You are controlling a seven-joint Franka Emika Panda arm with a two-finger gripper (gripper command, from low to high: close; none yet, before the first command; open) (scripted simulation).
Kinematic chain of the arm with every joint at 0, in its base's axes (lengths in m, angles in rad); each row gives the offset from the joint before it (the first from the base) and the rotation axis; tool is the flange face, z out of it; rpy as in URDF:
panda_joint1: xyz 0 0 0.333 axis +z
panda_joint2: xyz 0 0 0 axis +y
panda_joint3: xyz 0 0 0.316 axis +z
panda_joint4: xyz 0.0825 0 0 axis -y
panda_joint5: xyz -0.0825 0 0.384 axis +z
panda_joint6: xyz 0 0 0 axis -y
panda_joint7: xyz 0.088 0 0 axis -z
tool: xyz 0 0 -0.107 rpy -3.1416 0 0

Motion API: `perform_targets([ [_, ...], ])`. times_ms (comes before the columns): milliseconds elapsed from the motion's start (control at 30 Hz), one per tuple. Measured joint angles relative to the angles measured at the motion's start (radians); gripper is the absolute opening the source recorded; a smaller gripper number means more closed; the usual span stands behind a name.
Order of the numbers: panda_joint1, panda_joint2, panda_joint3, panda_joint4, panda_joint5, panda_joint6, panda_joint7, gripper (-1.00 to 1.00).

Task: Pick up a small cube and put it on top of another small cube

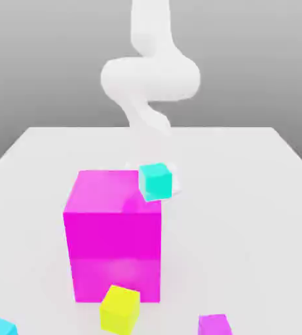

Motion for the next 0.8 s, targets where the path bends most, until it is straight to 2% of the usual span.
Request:
perform_targets([
  [433,-0.017,0.476,-0.150,0.074,0.094,0.094,-0.101,0.00],
  [800,-0.101,0.876,-0.210,0.136,0.190,0.171,-0.197,0.00],
])
